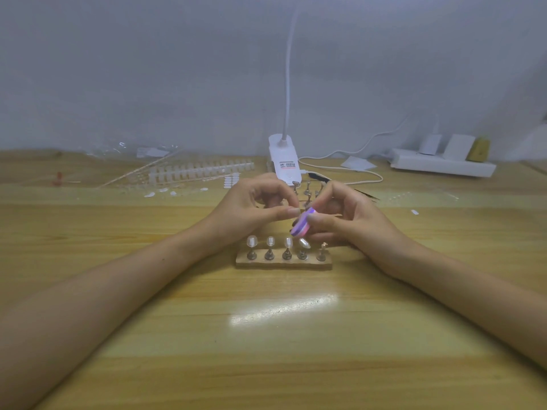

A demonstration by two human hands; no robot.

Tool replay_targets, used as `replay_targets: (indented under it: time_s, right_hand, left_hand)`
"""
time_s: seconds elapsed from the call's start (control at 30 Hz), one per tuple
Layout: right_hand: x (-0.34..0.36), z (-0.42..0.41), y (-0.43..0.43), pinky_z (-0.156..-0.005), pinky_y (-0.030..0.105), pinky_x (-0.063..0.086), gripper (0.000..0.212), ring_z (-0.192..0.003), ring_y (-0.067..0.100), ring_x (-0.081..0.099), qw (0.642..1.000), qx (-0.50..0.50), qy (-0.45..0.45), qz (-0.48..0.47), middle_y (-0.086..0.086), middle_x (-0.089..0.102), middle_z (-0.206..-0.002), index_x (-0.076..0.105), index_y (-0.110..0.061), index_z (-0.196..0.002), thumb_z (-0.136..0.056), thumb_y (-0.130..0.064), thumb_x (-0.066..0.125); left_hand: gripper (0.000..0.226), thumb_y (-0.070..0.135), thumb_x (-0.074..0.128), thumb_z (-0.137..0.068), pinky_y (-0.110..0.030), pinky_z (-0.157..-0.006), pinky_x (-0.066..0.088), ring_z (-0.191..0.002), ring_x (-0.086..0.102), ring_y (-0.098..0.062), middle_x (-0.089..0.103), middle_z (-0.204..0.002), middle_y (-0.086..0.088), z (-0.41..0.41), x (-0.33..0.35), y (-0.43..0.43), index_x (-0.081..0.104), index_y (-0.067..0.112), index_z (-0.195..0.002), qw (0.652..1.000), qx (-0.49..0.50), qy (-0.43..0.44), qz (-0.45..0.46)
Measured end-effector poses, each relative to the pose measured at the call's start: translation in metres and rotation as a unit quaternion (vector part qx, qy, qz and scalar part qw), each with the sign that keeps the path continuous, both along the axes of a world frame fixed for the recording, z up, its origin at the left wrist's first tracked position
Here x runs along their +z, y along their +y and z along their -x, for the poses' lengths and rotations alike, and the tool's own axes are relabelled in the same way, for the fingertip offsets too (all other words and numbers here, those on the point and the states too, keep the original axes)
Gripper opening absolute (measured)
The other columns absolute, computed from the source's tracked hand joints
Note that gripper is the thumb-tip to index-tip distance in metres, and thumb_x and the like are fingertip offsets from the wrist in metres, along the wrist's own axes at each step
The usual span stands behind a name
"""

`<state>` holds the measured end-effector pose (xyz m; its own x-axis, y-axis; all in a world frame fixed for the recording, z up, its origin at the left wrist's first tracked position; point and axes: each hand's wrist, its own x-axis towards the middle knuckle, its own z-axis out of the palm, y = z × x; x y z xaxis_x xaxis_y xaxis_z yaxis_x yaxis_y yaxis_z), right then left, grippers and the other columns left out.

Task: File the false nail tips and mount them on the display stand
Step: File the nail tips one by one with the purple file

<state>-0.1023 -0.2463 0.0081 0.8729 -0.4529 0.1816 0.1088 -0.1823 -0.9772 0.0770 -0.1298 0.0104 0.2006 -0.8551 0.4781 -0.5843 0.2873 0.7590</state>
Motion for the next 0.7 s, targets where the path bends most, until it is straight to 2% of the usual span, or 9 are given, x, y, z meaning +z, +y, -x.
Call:
replay_targets:
  time_s: [0.13,0.23,0.37,0.4,0.5,0.6,0.7]
  right_hand:
    - [0.0003,0.0004,-0.0040,-0.074,0.033,0.061,0.019,-0.094,0.029,0.075,0.996,-0.061,-0.034,-0.054,0.018,0.075,-0.099,0.051,-0.007,-0.096,-0.090,-0.014,0.067]
    - [-0.0007,-0.0001,-0.0047,-0.080,0.042,0.061,0.026,-0.098,0.034,0.073,0.999,-0.027,-0.015,-0.036,0.020,0.074,-0.101,0.051,-0.007,-0.097,-0.087,-0.021,0.070]
    - [-0.0005,-0.0003,-0.0046,-0.073,0.033,0.060,0.025,-0.095,0.031,0.074,0.998,-0.039,-0.027,-0.046,0.017,0.076,-0.098,0.052,-0.009,-0.095,-0.086,-0.023,0.070]
    - [-0.0005,-0.0003,-0.0042,-0.075,0.035,0.061,0.025,-0.095,0.032,0.074,0.999,-0.025,-0.021,-0.038,0.017,0.076,-0.098,0.052,-0.010,-0.094,-0.086,-0.024,0.070]
    - [-0.0028,-0.0008,-0.0035,-0.083,0.043,0.061,0.025,-0.094,0.032,0.074,1.000,-0.008,-0.011,-0.006,0.016,0.076,-0.097,0.053,-0.011,-0.094,-0.086,-0.025,0.071]
    - [-0.0019,0.0002,-0.0065,-0.076,0.035,0.061,0.026,-0.094,0.031,0.074,0.996,-0.059,-0.041,-0.046,0.017,0.076,-0.097,0.051,-0.009,-0.094,-0.085,-0.025,0.071]
    - [-0.0014,0.0003,-0.0064,-0.073,0.034,0.060,0.025,-0.095,0.033,0.074,0.998,-0.027,-0.029,-0.047,0.018,0.075,-0.099,0.053,-0.011,-0.092,-0.085,-0.026,0.072]
  left_hand:
    - [0.009,0.029,0.076,-0.077,-0.016,-0.075,0.042,-0.070,0.048,-0.016,0.049,-0.072,0.006,0.0000,-0.0010,-0.0015,0.073,0.022,-0.080,1.000,0.002,0.001,0.003]
    - [0.007,0.030,0.076,-0.077,-0.015,-0.074,0.042,-0.070,0.049,-0.014,0.050,-0.072,0.010,-0.0002,-0.0019,-0.0011,0.072,0.024,-0.080,1.000,-0.011,-0.014,0.004]
    - [0.008,0.030,0.075,-0.079,-0.018,-0.074,0.042,-0.069,0.047,-0.013,0.050,-0.074,-0.004,-0.0010,-0.0023,-0.0021,0.072,0.022,-0.080,1.000,-0.008,-0.010,0.008]
    - [0.008,0.027,0.076,-0.079,-0.019,-0.073,0.041,-0.068,0.046,-0.012,0.050,-0.073,-0.004,-0.0016,-0.0025,-0.0023,0.072,0.021,-0.081,1.000,-0.004,-0.011,0.007]
    - [0.005,0.019,0.077,-0.081,-0.017,-0.072,0.040,-0.067,0.047,-0.006,0.049,-0.071,0.010,-0.0026,-0.0031,-0.0028,0.072,0.018,-0.082,0.999,-0.017,-0.029,-0.001]
    - [0.006,0.020,0.077,-0.081,-0.017,-0.073,0.041,-0.068,0.047,-0.008,0.051,-0.075,-0.003,-0.0027,-0.0030,-0.0032,0.071,0.021,-0.082,0.999,-0.026,-0.025,-0.003]
    - [0.007,0.026,0.076,-0.080,-0.020,-0.072,0.041,-0.069,0.046,-0.011,0.052,-0.078,-0.013,-0.0017,-0.0018,-0.0025,0.071,0.021,-0.082,0.999,-0.023,-0.023,0.000]
